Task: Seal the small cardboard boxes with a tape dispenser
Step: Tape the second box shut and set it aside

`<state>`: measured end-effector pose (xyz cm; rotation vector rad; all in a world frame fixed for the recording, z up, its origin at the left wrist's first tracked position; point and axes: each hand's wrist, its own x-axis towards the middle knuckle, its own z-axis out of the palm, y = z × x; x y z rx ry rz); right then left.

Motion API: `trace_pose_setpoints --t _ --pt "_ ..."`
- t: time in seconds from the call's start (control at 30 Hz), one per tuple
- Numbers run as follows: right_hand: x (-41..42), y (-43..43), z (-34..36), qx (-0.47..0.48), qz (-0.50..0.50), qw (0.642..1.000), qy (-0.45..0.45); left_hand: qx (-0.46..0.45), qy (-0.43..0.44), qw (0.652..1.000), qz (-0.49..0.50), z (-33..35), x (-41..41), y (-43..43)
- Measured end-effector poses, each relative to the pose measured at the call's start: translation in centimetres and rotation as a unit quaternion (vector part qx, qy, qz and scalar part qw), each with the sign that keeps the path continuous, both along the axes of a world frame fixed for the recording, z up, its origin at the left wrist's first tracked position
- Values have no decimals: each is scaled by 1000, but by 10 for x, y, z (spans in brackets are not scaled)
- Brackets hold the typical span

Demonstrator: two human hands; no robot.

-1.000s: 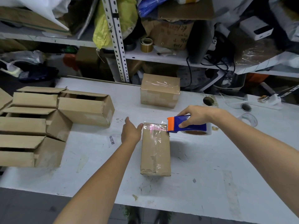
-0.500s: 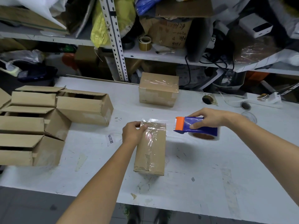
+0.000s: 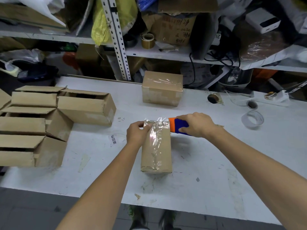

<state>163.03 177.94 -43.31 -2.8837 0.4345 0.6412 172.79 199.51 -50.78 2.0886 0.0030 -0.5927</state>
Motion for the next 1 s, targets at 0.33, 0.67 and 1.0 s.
trace_pose_setpoints --t 0.33,0.67,1.0 --pt "-37 8 -61 -1 -147 989 -23 17 -2 1000 -7 4 -7 -1" --pt "-83 24 -110 53 -109 992 -43 -22 20 998 61 2 -1 19" --pt "-92 36 -93 114 -141 983 6 -81 29 995 48 23 -14 26"
